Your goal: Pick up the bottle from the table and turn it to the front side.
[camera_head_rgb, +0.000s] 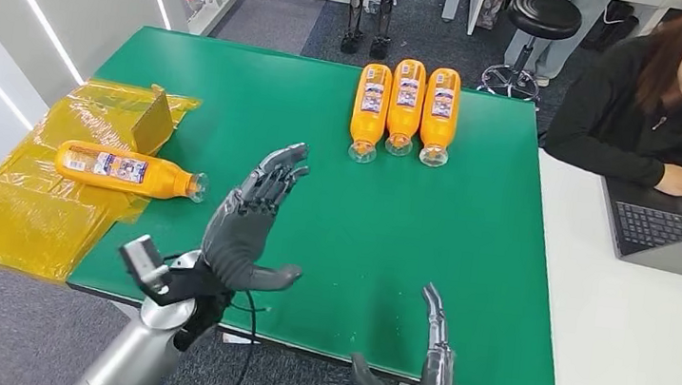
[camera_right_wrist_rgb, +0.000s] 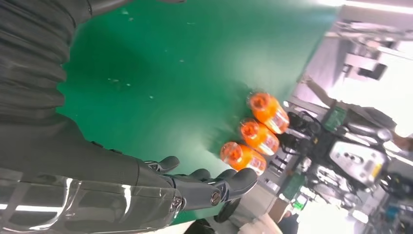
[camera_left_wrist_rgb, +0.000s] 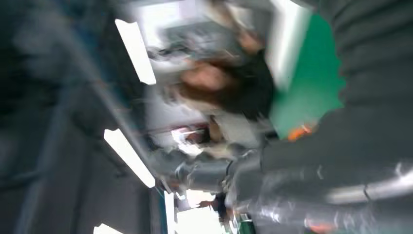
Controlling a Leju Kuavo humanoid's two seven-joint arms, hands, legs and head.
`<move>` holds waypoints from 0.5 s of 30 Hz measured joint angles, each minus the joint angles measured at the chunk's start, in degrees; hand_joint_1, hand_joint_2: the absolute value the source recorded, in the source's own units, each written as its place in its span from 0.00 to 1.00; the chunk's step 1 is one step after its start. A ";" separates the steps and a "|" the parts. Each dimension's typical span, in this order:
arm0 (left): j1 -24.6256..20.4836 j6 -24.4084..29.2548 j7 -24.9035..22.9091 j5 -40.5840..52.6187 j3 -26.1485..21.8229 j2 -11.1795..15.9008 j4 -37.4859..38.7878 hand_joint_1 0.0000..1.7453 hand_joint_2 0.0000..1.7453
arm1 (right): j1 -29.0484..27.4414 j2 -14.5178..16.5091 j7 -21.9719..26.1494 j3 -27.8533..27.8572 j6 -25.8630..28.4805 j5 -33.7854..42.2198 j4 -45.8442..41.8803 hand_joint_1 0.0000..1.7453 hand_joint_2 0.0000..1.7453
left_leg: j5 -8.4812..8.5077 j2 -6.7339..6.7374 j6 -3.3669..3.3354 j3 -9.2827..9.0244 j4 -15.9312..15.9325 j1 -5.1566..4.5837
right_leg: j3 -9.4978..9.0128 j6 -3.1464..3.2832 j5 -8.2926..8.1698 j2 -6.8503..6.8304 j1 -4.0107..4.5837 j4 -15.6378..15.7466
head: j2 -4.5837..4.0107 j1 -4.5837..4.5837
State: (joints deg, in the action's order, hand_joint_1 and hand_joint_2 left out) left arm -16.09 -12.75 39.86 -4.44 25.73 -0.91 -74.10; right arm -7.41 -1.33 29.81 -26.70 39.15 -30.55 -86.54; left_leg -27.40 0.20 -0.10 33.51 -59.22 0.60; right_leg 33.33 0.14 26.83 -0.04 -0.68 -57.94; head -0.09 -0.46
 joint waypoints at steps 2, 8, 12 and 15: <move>1.09 -1.03 0.08 -2.85 -0.08 -1.70 0.84 0.00 1.00 | -0.41 0.00 0.73 0.11 -0.02 1.08 -1.87 0.00 1.00 | 0.00 -0.01 0.00 0.00 0.00 0.00 | -0.01 0.00 0.00 0.00 0.00 0.00 | 0.00 0.00; 2.51 1.77 0.09 -0.73 -1.66 -5.93 5.33 0.00 1.00 | 0.50 0.09 3.81 1.14 -0.56 2.56 -6.25 0.00 1.00 | 0.02 -0.03 -0.01 0.00 0.00 0.00 | -0.01 0.00 -0.01 -0.02 0.00 -0.01 | 0.00 0.01; 2.10 3.91 0.10 4.37 -2.97 -8.09 6.28 0.00 1.00 | 1.16 0.17 3.81 4.84 -0.72 0.05 -8.56 0.00 1.00 | 0.03 -0.05 -0.01 0.00 -0.01 0.00 | -0.02 0.00 -0.02 -0.04 0.00 -0.01 | 0.00 0.01; 1.60 5.09 0.20 6.01 -3.04 -8.86 5.78 0.00 1.00 | 1.17 0.16 4.08 8.53 -1.41 -0.55 -9.83 0.00 1.00 | 0.03 -0.05 -0.01 0.00 -0.02 0.00 | -0.02 0.00 -0.03 -0.04 0.00 -0.01 | 0.00 0.00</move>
State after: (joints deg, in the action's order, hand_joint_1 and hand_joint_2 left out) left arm -14.48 -7.66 40.06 1.57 22.69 -9.77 -68.32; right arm -6.24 -1.17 33.89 -18.17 37.73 -31.11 -96.37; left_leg -27.37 0.15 -0.10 33.51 -59.23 0.60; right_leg 33.30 0.14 26.81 -0.08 -0.68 -57.94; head -0.09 -0.46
